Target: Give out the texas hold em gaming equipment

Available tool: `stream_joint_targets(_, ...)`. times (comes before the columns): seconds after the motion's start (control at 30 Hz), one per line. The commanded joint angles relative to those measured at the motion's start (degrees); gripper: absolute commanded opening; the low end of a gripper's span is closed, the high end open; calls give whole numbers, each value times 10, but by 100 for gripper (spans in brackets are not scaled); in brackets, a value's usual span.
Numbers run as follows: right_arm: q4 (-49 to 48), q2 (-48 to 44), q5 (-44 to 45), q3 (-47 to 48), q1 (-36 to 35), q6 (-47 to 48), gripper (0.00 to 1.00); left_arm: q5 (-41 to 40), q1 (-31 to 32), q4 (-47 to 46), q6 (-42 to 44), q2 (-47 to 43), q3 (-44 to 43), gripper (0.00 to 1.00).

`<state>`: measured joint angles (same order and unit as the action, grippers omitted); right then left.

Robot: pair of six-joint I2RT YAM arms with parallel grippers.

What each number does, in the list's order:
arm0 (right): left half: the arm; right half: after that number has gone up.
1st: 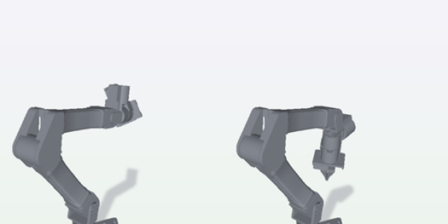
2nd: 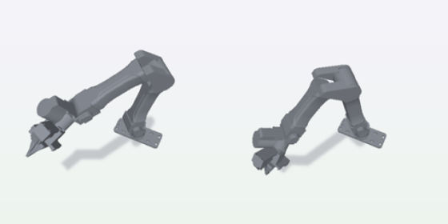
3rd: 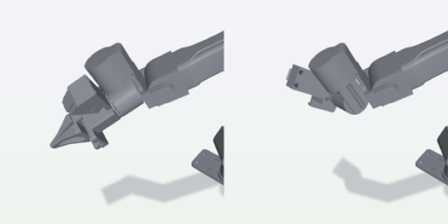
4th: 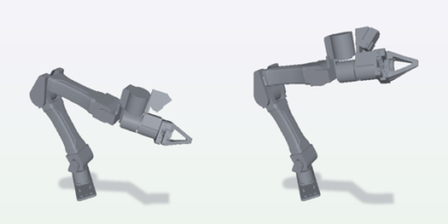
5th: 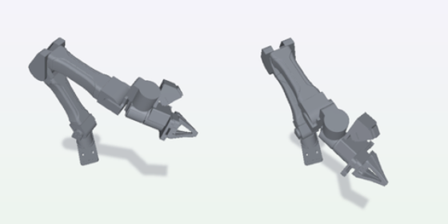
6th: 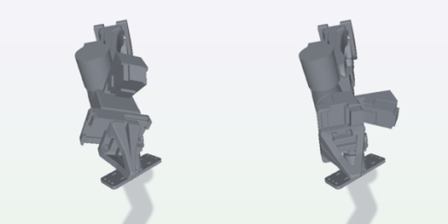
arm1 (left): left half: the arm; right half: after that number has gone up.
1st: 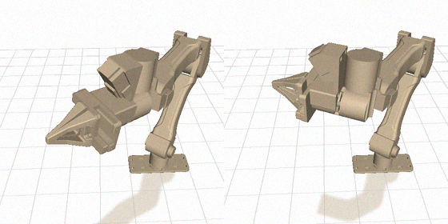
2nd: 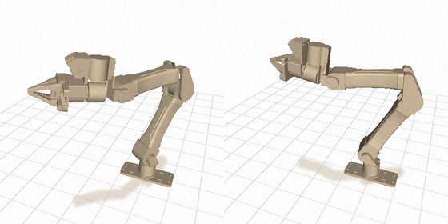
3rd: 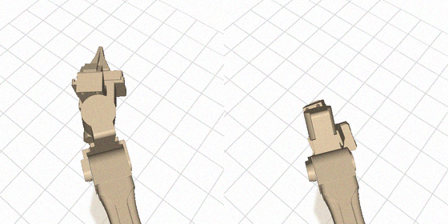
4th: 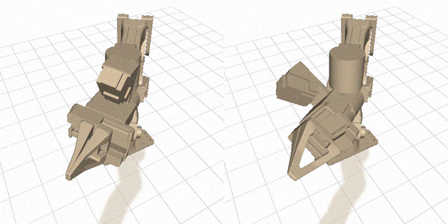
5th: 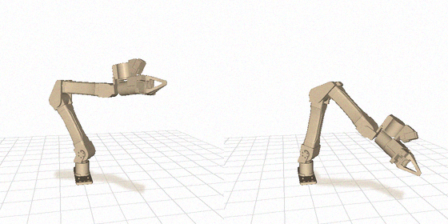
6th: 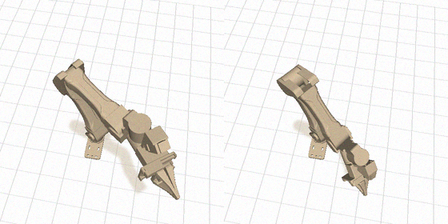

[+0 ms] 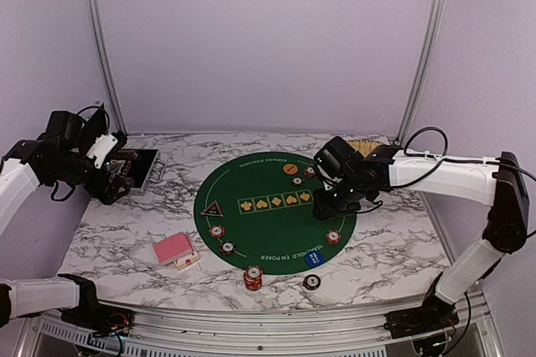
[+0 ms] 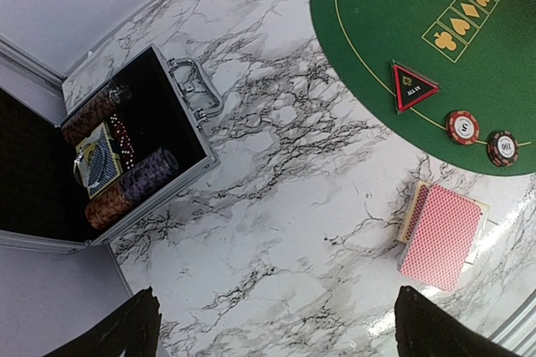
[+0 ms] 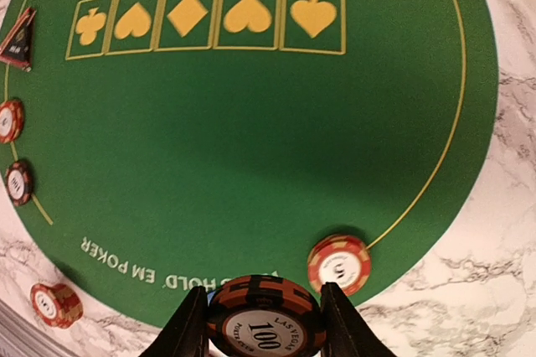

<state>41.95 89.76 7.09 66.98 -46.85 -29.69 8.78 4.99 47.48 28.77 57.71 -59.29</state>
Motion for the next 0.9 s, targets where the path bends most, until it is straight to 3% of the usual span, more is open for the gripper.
stream_joint_targets(0.0, -28, 32, 14, 16, 51, 46, 24, 12, 2, 26, 13, -4, -3, 99)
stream_joint_targets(0.27, -79, 17, -5, -67, 129, 50, 23, 13, 2, 35, 23, -12, 0, 99)
stream_joint_targets(0.87, -123, 45, -20, -123, 153, 53, 23, 53, 16, 66, 41, -6, 14, 99)
